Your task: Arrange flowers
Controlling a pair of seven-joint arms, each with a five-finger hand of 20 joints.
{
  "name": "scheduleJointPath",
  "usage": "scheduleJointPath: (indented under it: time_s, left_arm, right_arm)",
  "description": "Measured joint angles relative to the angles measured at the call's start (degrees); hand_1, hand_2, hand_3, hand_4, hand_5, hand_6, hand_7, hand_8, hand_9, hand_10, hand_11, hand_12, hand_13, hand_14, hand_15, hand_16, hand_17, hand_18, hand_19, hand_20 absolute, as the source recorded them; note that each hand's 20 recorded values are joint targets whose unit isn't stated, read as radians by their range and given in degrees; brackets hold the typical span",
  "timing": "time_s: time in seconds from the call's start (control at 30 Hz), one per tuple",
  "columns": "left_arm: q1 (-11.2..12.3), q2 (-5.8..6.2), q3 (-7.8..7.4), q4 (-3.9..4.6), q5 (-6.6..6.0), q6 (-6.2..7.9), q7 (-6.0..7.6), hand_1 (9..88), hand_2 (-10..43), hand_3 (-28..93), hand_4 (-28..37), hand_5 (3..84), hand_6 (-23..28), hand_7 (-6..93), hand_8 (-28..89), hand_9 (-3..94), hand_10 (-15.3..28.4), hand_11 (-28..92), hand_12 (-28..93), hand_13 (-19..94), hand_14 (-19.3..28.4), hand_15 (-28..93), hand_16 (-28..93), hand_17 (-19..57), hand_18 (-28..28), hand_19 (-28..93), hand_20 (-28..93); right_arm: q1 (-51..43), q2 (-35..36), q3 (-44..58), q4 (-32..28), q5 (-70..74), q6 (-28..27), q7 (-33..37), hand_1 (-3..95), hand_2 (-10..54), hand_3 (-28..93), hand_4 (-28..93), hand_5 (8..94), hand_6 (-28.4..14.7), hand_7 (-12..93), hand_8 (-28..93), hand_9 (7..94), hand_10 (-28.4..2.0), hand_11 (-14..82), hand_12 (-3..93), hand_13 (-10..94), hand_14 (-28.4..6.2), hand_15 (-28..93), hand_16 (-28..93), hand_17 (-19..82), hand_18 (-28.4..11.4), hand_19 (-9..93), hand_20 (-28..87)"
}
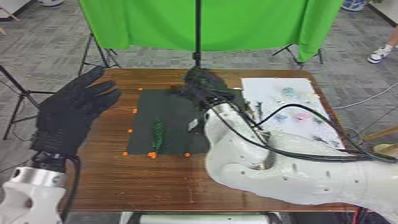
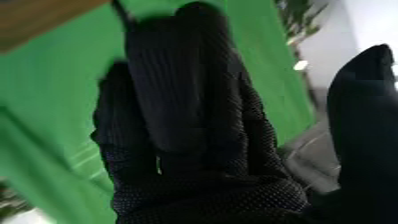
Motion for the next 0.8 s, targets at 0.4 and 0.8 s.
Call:
scheduleJointPath:
  time_s: [0.4,0.8]
  left_arm:
    - [3.22,-0.90,-1.41,-0.44,-0.22,1.48,1.99,23.4,7.4,76,-23.1,36.7,10.2,15.2,-10,32.2,21.7,26,11,23,28.4,49,-9,-9.9,28.4,58,10]
    - [5.72,-0.78,-2.17,-1.03,-0.31,2.53,4.51,23.3,7.3,76,-23.1,36.8,10.3,15.2,-10,32.5,21.8,26,11,24,28.4,49,-9,-10.0,28.4,58,9]
  right_arm:
    - [-31.81,14.16,33.10,-11.26,-7.12,-4.75,5.46,29.6,-1.8,64,-25,54.4,-7.6,9,-10,77.2,-18.3,21.9,14.5,78,-13.7,53,13,44,-23.8,93,-11]
    - [-63.12,16.67,59.46,-18.17,-22.72,-5.10,11.53,32.7,-4.3,65,-24,63.1,-7.4,11,-10,80.6,-17.0,23.5,15.5,80,-12.7,53,14,44,-23.9,93,-9]
